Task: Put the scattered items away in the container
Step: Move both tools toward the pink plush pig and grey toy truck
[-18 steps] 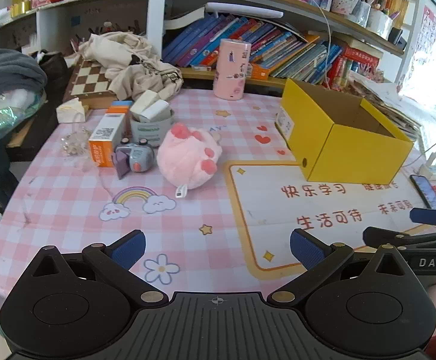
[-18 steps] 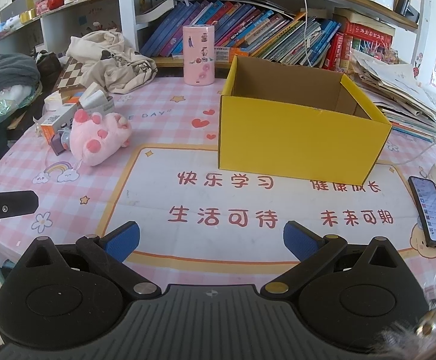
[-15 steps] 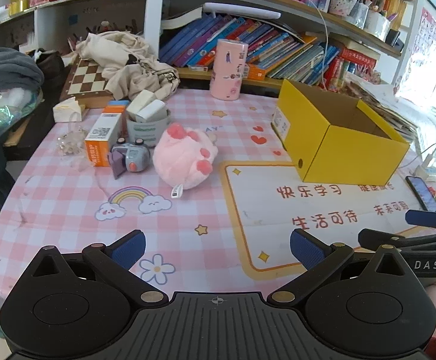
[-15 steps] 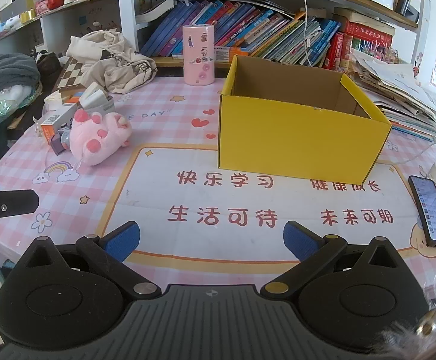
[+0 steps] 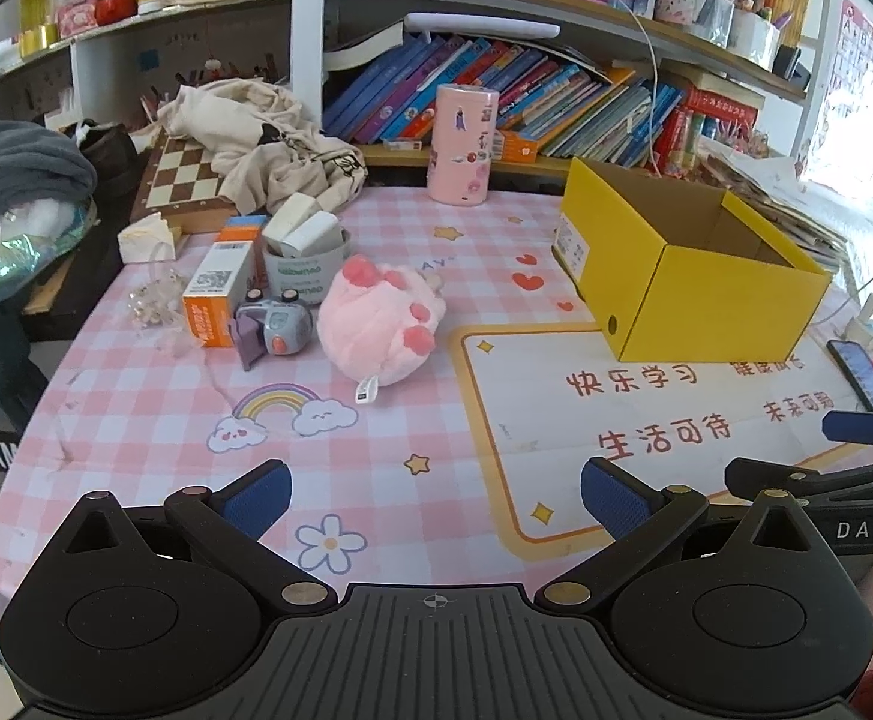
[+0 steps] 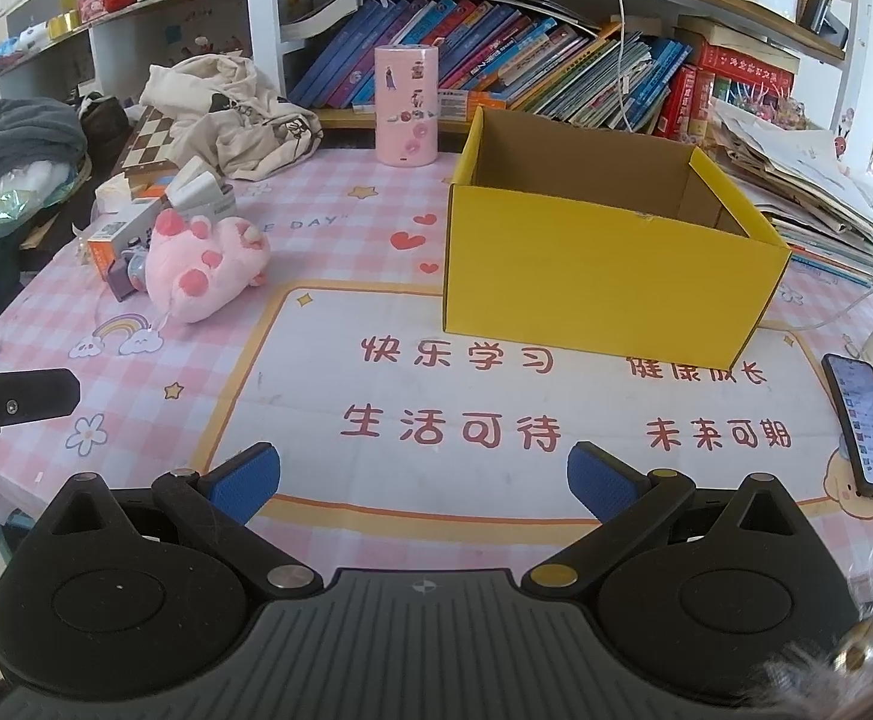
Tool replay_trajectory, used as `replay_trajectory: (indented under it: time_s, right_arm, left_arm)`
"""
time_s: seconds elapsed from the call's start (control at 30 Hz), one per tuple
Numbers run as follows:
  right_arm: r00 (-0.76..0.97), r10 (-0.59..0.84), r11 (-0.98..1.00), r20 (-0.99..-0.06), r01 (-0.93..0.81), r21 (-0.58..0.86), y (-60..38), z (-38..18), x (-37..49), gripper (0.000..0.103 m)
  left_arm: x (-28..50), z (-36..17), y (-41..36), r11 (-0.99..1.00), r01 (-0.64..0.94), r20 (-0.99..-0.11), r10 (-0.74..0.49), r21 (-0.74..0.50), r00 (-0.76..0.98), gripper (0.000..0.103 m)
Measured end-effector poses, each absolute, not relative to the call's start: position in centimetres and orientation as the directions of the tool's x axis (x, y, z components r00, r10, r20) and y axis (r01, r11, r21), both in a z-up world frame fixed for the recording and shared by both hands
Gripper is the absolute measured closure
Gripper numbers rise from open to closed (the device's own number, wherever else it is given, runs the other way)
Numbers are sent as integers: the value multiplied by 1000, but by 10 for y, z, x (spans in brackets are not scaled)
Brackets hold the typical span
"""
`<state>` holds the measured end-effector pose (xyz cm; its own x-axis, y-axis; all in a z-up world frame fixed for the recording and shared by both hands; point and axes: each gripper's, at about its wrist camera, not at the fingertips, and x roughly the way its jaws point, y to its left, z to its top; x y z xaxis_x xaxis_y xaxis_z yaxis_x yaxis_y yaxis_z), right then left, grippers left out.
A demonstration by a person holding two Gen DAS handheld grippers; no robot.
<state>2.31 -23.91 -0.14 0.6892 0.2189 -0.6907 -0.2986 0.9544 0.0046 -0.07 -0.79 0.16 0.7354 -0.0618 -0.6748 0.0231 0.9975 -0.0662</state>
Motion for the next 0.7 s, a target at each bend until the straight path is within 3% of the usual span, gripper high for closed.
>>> replay_trajectory:
  time_s: [0.7]
  right_arm:
    - [679,225,952,-699,-307,8,-240,-4,24,0]
  left_arm:
    - [-11,10,-8,990,81,-602,-133,-112,788,0]
